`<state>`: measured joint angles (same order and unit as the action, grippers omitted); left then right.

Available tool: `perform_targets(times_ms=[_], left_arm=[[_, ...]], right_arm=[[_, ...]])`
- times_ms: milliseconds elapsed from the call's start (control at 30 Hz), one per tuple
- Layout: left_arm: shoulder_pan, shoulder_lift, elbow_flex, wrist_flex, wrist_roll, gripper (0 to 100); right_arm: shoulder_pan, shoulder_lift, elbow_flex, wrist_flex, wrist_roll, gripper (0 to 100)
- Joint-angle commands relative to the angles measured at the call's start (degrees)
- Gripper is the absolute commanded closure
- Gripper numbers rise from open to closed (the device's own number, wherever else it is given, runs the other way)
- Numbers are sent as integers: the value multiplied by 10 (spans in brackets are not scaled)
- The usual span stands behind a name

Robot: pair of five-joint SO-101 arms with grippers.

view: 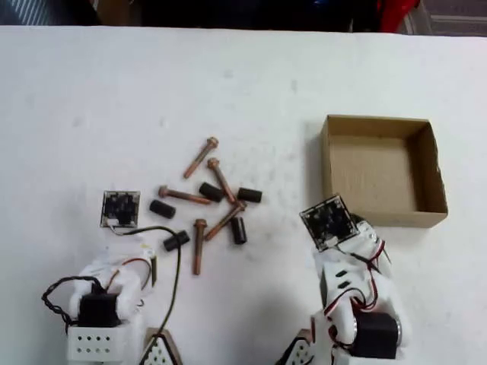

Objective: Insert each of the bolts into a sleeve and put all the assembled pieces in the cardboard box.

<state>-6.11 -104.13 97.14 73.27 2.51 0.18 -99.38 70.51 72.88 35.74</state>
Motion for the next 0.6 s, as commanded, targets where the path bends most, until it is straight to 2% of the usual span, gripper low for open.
perform_targets(times_ms=[0, 267, 467, 567], left_arm=[[-5, -5, -1, 4, 6, 977], [-5, -5, -1, 4, 6, 977], [-5, -5, -1, 4, 6, 977], [-5, -5, -1, 4, 6, 977]], right_arm=[[-21, 100, -85, 3, 4, 938], [-91, 386, -241, 2, 8, 799], [-122, 574, -363, 2, 11, 800], [-138, 671, -407, 5, 62, 799]])
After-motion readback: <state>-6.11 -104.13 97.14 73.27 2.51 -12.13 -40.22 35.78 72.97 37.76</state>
